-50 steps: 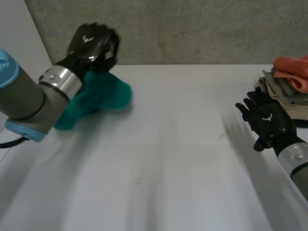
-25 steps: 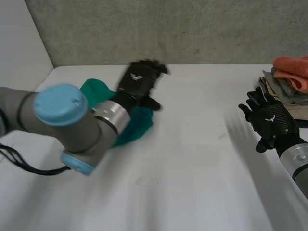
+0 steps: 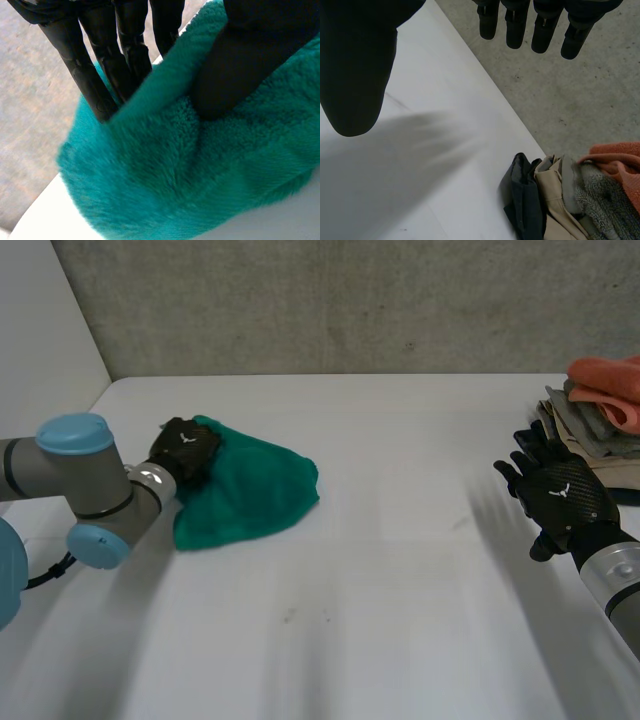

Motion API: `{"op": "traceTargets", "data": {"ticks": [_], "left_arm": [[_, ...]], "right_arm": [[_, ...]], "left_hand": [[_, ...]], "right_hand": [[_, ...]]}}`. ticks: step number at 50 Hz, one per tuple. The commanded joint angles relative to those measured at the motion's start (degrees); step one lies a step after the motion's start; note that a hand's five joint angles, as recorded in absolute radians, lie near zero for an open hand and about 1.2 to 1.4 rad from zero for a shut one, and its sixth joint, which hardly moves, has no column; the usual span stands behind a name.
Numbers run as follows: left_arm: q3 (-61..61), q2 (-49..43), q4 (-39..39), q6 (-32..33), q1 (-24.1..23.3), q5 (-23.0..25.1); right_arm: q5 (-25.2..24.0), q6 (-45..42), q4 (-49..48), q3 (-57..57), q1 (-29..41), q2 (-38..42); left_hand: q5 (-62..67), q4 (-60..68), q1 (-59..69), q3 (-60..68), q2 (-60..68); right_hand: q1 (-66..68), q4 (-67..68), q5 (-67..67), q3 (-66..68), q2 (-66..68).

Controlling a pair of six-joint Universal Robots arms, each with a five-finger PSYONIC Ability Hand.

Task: Fold the laundry.

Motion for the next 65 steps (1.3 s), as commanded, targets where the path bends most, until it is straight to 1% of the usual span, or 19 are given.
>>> {"op": "traceTargets", "data": {"ticks": [1, 5, 6, 14, 19, 26, 27, 29, 30, 32, 38, 45, 47, 51, 55, 57, 61, 62, 65], "left_arm": [[-1.2, 3.7, 0.3, -5.9, -5.7, -0.1], [-4.8, 12.2, 0.3, -15.4, -9.6, 0.1], [-6.3, 14.8, 0.4, -19.8, -11.6, 0.3], [-10.8, 22.4, 2.3, -36.3, -23.8, 0.5], [-9.9, 17.1, 5.3, -38.6, -30.9, 0.1], [-1.8, 6.0, 9.2, -38.1, -34.5, -4.1], [-1.3, 5.5, 9.1, -37.9, -34.5, -4.4], [-1.2, 5.5, 9.0, -37.3, -34.4, -4.4], [-1.6, 6.2, 8.8, -36.5, -34.3, -4.6], [-2.6, 7.4, 8.8, -35.5, -34.3, -4.7], [-10.3, 17.8, 8.8, -30.9, -30.9, -5.0], [-19.3, 28.4, 8.0, -26.8, -23.0, -4.6], [-20.7, 28.9, 7.4, -26.3, -21.1, -4.4], [-22.7, 28.3, 4.0, -24.9, -16.5, -4.0], [-23.0, 24.5, 0.8, -21.7, -14.7, -2.4], [-22.4, 21.2, -0.4, -19.2, -13.7, -0.2], [-20.4, 16.5, -1.1, -16.8, -13.0, 3.2], [-19.9, 15.4, -1.4, -16.6, -13.3, 3.6], [-18.6, 13.0, -1.7, -16.5, -14.0, 4.3]], "right_arm": [[0.1, 0.0, -0.1, 0.2, -0.1, 0.0], [0.2, 0.0, -0.2, 0.3, -0.2, -0.1], [0.1, 0.0, -0.2, 0.3, -0.2, -0.2], [1.0, 0.0, -0.4, 0.3, -0.2, -0.6], [2.8, 0.0, -0.4, 0.3, -0.2, -0.8], [4.5, 0.1, -0.2, 0.3, -0.2, -1.1], [4.6, 0.1, -0.1, 0.3, -0.2, -1.1], [4.7, 0.3, 0.3, 0.3, -0.2, -1.1], [4.7, 0.6, 0.3, 0.2, -0.2, -1.1], [4.8, 2.3, 0.6, -0.2, -0.2, -1.3], [4.7, 9.0, 3.9, -2.6, -0.3, -3.1], [2.1, 12.7, 23.2, -10.2, 0.4, -8.1], [0.3, 12.5, 31.0, -13.1, 1.1, -8.8], [-2.4, 12.5, 39.6, -16.4, 3.6, -9.8], [-2.6, 12.7, 40.8, -17.9, 8.7, -9.4], [-2.1, 12.7, 39.8, -18.5, 12.3, -7.9], [3.0, 12.6, 36.7, -21.3, 20.8, -0.1], [6.4, 12.3, 35.7, -22.4, 23.5, 2.9], [11.0, 12.0, 33.9, -24.3, 25.9, 6.9]], "left_hand": [[14.7, 12.4, 15.5, 13.1, 12.8], [14.7, 12.4, 15.5, 13.1, 12.8], [14.7, 12.4, 15.5, 13.1, 12.8], [14.7, 12.4, 15.5, 13.1, 12.8], [14.7, 12.4, 15.5, 13.1, 12.8], [14.7, 12.4, 15.5, 13.1, 12.8], [12.9, 10.6, 13.7, 11.2, 11.0], [-17.4, -19.7, -16.6, -19.1, -19.3], [-40.9, -43.1, -40.1, -42.5, -42.8], [-51.4, -53.6, -50.6, -53.0, -53.3], [-52.1, -54.3, -51.3, -53.7, -54.0], [-51.9, -54.1, -51.1, -53.5, -53.8], [-51.7, -54.0, -50.9, -53.4, -53.7], [-51.6, -53.8, -50.8, -53.2, -53.5], [-51.4, -53.6, -50.6, -53.0, -53.3], [-51.2, -53.5, -50.4, -52.9, -53.1], [-49.9, -52.1, -49.1, -51.5, -51.8], [-49.9, -52.1, -49.1, -51.5, -51.8], [-48.5, -50.8, -47.8, -50.2, -50.5]], "right_hand": [[-3.0, -2.5, -2.7, -2.5, -2.4], [-3.0, -2.5, -2.7, -2.5, -2.4], [-3.0, -2.5, -2.7, -2.5, -2.4], [-3.0, -2.5, -2.7, -2.5, -2.4], [-3.0, -2.5, -2.7, -2.5, -2.4], [-3.0, -2.5, -2.7, -2.5, -2.4], [-3.0, -2.5, -2.7, -2.5, -2.4], [-3.0, -2.5, -2.7, -2.5, -2.4], [-3.0, -2.5, -2.7, -2.5, -2.4], [-3.0, -2.5, -2.7, -2.5, -2.4], [-3.0, -2.5, -2.7, -2.5, -2.4], [-3.0, -2.5, -2.7, -2.5, -2.4], [-3.0, -2.5, -2.7, -2.5, -2.4], [-3.0, -2.5, -2.7, -2.5, -2.4], [-3.0, -2.5, -2.7, -2.5, -2.4], [-3.0, -2.5, -2.7, -2.5, -2.4], [-3.0, -2.5, -2.7, -2.5, -2.4], [-1.8, -1.3, -1.5, -1.2, -1.2], [1.6, 2.1, 1.9, 2.2, 2.2]]}}
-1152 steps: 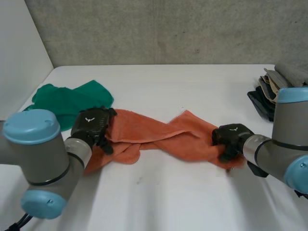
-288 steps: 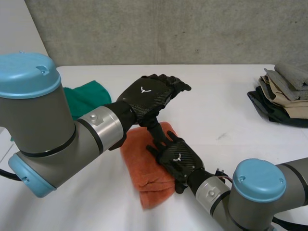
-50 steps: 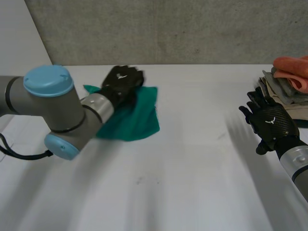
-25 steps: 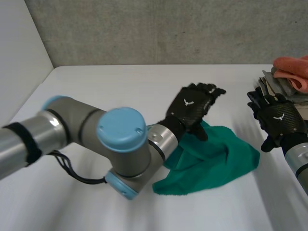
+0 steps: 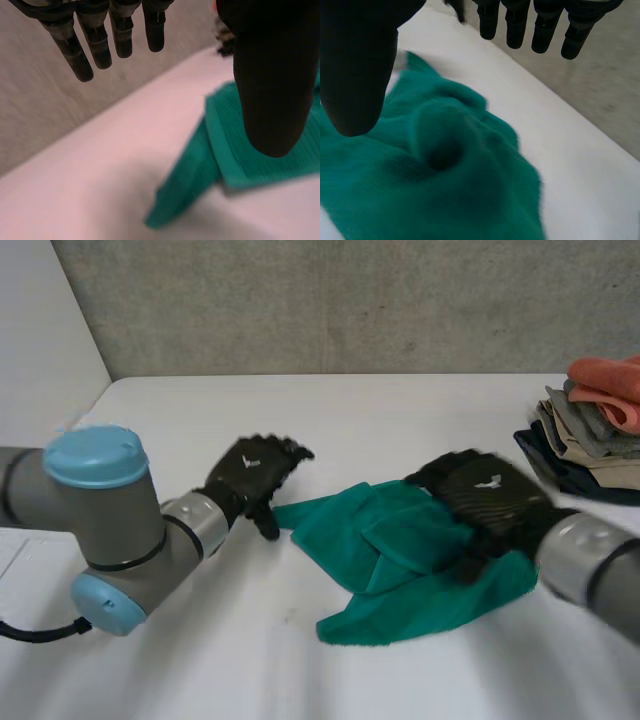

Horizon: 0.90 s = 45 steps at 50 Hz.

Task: Fold the laundry.

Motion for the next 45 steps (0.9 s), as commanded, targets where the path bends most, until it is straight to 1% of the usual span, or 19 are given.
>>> {"op": "traceTargets", "data": {"ticks": [1, 5, 10, 11, 12, 13, 15, 18, 21, 25, 28, 32, 33, 35, 36, 37, 41, 43, 45], "left_arm": [[3.5, -7.2, -1.1, 2.0, -1.0, 3.4], [4.4, -8.0, -0.7, 2.3, -3.0, 3.6], [5.9, -10.6, -0.6, 2.6, -4.4, 3.4], [6.2, -10.9, -0.6, 2.6, -4.5, 3.4], [6.6, -11.2, -0.6, 2.6, -4.7, 3.4], [7.0, -11.6, -0.6, 2.6, -5.1, 3.4], [7.6, -12.0, -0.5, 2.6, -5.5, 3.4], [9.5, -13.5, -0.5, 2.6, -6.1, 3.4], [11.2, -14.9, -0.5, 2.5, -6.6, 3.3], [13.0, -16.4, -0.7, 2.5, -7.3, 3.1], [14.1, -17.1, -0.8, 2.5, -7.6, 2.8], [15.5, -18.1, -0.6, 2.3, -7.9, 2.5], [16.2, -18.6, -0.6, 2.0, -8.2, 2.6], [16.7, -18.7, -0.5, 1.8, -8.4, 2.6], [17.0, -18.8, -0.5, 1.4, -8.8, 2.6], [17.1, -18.7, -0.4, 1.1, -9.0, 2.6], [17.2, -17.2, 1.1, -1.8, -9.8, 1.6], [16.8, -15.5, 1.6, -3.6, -10.0, -0.2], [15.5, -10.6, 1.8, -5.8, -9.8, -3.6]], "right_arm": [[13.1, -0.9, -6.3, -5.2, 10.8, 13.1], [17.7, -2.0, -9.2, -7.3, 11.3, 17.0], [18.7, -3.1, -10.8, -8.7, 11.2, 19.5], [18.8, -3.1, -11.0, -8.9, 11.1, 19.7], [18.7, -2.9, -11.4, -9.1, 11.0, 19.6], [18.7, -2.6, -11.9, -9.1, 10.9, 19.4], [18.6, -1.9, -13.4, -9.0, 10.9, 19.2], [18.5, -1.5, -14.7, -8.6, 10.9, 18.9], [18.4, -1.0, -14.9, -8.2, 10.6, 16.1], [18.0, 1.4, -14.9, -6.6, 8.5, 8.4], [16.3, 5.3, -14.9, -5.4, 7.0, 3.3], [13.2, 10.7, -14.5, -4.9, 6.1, -2.3], [12.5, 11.9, -14.6, -4.5, 6.0, -3.5], [10.4, 14.0, -14.5, -3.7, 5.8, -5.9], [9.8, 14.5, -14.5, -3.5, 5.8, -6.4], [9.3, 14.8, -14.5, -3.3, 5.8, -6.9], [8.2, 15.4, -14.5, -2.2, 5.6, -7.6], [8.2, 15.1, -14.5, -2.0, 4.0, -7.6], [7.9, 14.9, -14.3, -2.0, 2.6, -7.6]], "left_hand": [[3.2, 2.9, 3.4, 2.5, 2.5], [7.9, 7.6, 8.1, 7.2, 7.2], [11.8, 11.5, 12.0, 11.1, 11.1], [11.8, 11.5, 12.0, 11.1, 11.1], [11.8, 11.5, 12.0, 11.1, 11.1], [11.8, 11.5, 12.0, 11.1, 11.1], [11.8, 11.5, 12.0, 11.1, 11.1], [11.8, 11.5, 12.0, 11.1, 11.1], [12.0, 11.7, 12.1, 11.2, 11.3], [12.8, 12.5, 13.0, 12.1, 12.1], [15.6, 15.4, 15.8, 14.9, 15.0], [27.6, 27.3, 27.7, 26.8, 26.9], [37.3, 37.0, 37.4, 36.5, 36.6], [48.1, 47.8, 48.2, 47.3, 47.4], [61.9, 61.7, 62.1, 61.2, 61.3], [66.1, 65.8, 66.2, 65.3, 65.4], [66.1, 65.8, 66.3, 65.4, 65.4], [66.1, 65.8, 66.3, 65.4, 65.4], [66.1, 65.8, 66.3, 65.4, 65.4]], "right_hand": [[1.8, 2.3, 2.0, 2.3, 2.6], [5.8, 6.3, 6.1, 6.4, 6.6], [14.0, 14.5, 14.3, 14.6, 14.8], [21.9, 22.4, 22.2, 22.4, 22.7], [41.1, 41.6, 41.4, 41.7, 41.9], [53.8, 54.3, 54.1, 54.4, 54.6], [66.9, 67.4, 67.2, 67.5, 67.7], [67.0, 67.5, 67.3, 67.5, 67.8], [67.0, 67.5, 67.3, 67.5, 67.8], [67.0, 67.5, 67.3, 67.5, 67.8], [67.0, 67.5, 67.3, 67.5, 67.8], [67.0, 67.5, 67.3, 67.5, 67.8], [67.0, 67.5, 67.3, 67.5, 67.8], [67.0, 67.5, 67.3, 67.5, 67.8], [67.0, 67.5, 67.3, 67.5, 67.8], [67.0, 67.5, 67.3, 67.5, 67.8], [67.0, 67.5, 67.3, 67.5, 67.8], [67.0, 67.5, 67.3, 67.5, 67.8], [67.0, 67.5, 67.3, 67.5, 67.8]]}}
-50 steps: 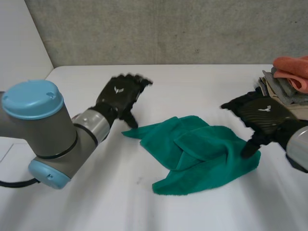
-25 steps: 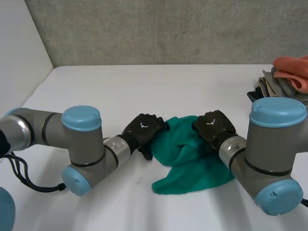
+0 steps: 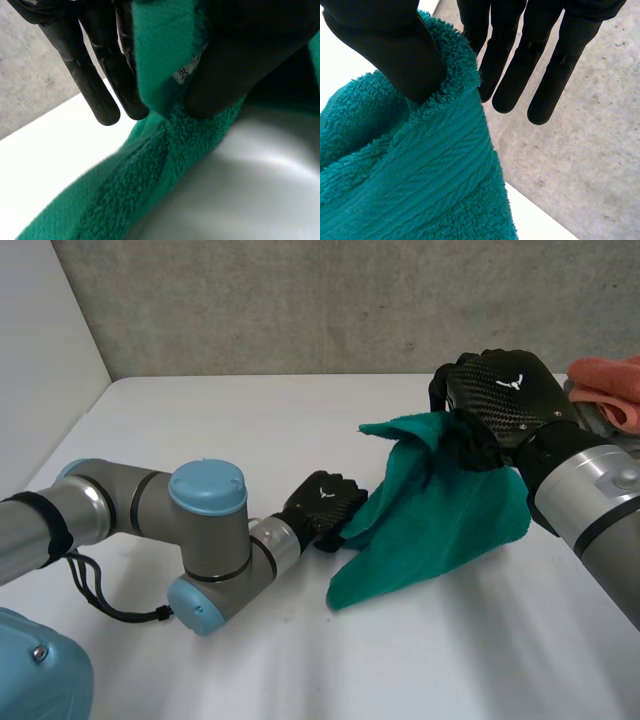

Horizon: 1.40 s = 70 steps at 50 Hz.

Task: Fold the laundry.

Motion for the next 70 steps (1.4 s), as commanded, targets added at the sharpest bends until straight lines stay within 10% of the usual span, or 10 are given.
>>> {"op": "traceTargets", "data": {"ticks": [1, 16, 31, 40, 46, 51, 70], "left_arm": [[-2.3, 9.3, 1.6, -6.4, -0.3, -6.8], [-14.4, 34.9, -10.8, -6.7, 13.0, -9.5], [-15.1, 28.4, -27.4, -4.0, 18.7, -8.9], [0.9, 21.0, -10.5, 1.3, 19.1, -9.7], [5.2, 22.7, 15.8, 0.0, 18.4, -11.2], [2.7, 24.1, 22.5, -0.4, 18.3, -12.5], [-20.7, 14.0, 17.5, 0.5, 17.6, -12.1]], "right_arm": [[-1.1, 0.0, 0.6, 0.3, -4.6, -0.2], [-1.8, -15.1, 13.5, -8.0, -13.6, 3.1], [-3.1, -24.9, 23.0, -12.2, -12.6, 17.2], [3.2, -24.9, 9.5, -29.1, -9.4, 27.1], [8.3, -15.6, -18.8, -33.3, -7.8, 25.8], [7.9, -8.5, -34.4, -27.0, -7.8, 22.2], [-1.3, -9.0, -9.3, -9.0, -8.8, 32.5]], "left_hand": [[13.9, 11.5, 15.1, 12.0, 11.6], [13.9, 11.5, 15.1, 12.0, 11.6], [13.9, 11.5, 15.1, 12.0, 11.6], [13.9, 11.5, 15.1, 12.0, 11.6], [13.9, 11.5, 15.1, 12.0, 11.6], [13.9, 11.5, 15.1, 12.0, 11.6], [13.5, 11.1, 14.6, 11.5, 11.1]], "right_hand": [[16.2, 11.4, 14.5, 11.8, 12.7], [16.2, 11.4, 14.5, 11.8, 12.7], [16.2, 11.4, 14.5, 11.8, 12.7], [16.2, 11.4, 14.5, 11.8, 12.7], [16.2, 11.4, 14.5, 11.8, 12.7], [16.2, 11.4, 14.5, 11.8, 12.7], [16.2, 11.4, 14.5, 11.8, 12.7]]}}
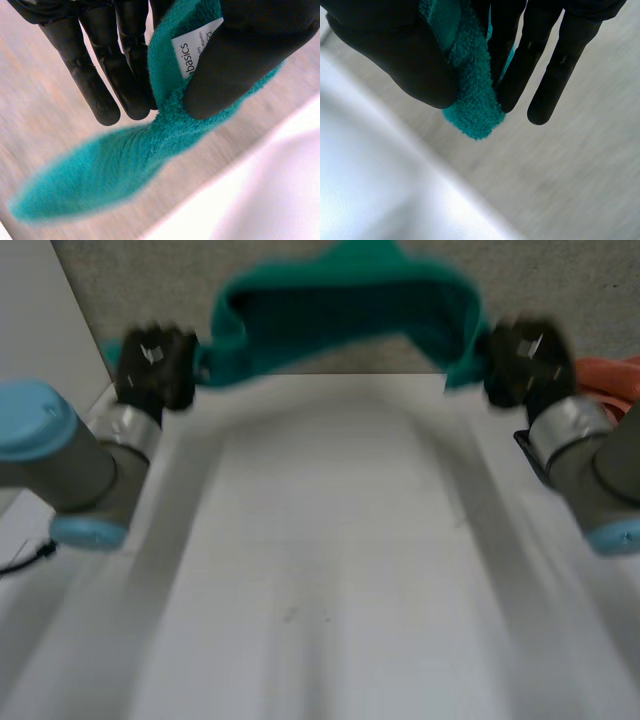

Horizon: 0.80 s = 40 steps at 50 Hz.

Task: Fold the laundry.

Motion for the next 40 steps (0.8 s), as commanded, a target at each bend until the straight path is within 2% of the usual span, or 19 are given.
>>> {"op": "traceTargets", "data": {"ticks": [1, 8, 14, 27, 36, 40], "left_arm": [[-7.9, -4.4, -3.2, 1.0, -1.0, 0.0], [-14.2, -2.5, -10.3, 4.0, -1.3, -0.1], [-15.9, 2.4, -14.6, 4.5, -1.6, -0.2], [-15.2, 3.8, -16.1, 3.8, -2.9, -0.1], [-15.9, 2.5, -15.7, 4.1, -8.2, 0.1], [-15.5, 1.6, -15.3, 4.6, -9.0, 0.0]], "right_arm": [[-1.1, -2.9, 7.2, 5.9, -0.4, 6.0], [-0.9, -10.3, 7.8, 9.6, -2.9, 4.9], [-0.6, -12.3, 7.9, 11.6, -3.3, 3.4], [-1.1, -12.4, 8.0, 14.2, -3.8, 2.0], [-1.0, -12.4, 8.0, 14.5, -3.9, 2.0], [-1.0, -12.4, 8.0, 14.5, -3.8, 2.0]], "left_hand": [[12.8, 10.0, 14.0, 10.5, 10.2], [-5.5, -8.3, -4.4, -7.9, -8.1], [-21.3, -24.1, -20.2, -23.7, -24.0], [-22.2, -25.0, -21.0, -24.5, -24.8], [-29.8, -32.5, -28.6, -32.1, -32.4], [-29.9, -32.7, -28.8, -32.3, -32.6]], "right_hand": [[15.6, 11.2, 12.6, 11.5, 12.6], [15.6, 11.2, 12.6, 11.5, 12.6], [15.6, 11.2, 12.6, 11.5, 12.6], [15.6, 11.2, 12.6, 11.5, 12.6], [15.6, 11.2, 12.6, 11.5, 12.6], [15.6, 11.2, 12.6, 11.5, 12.6]]}}
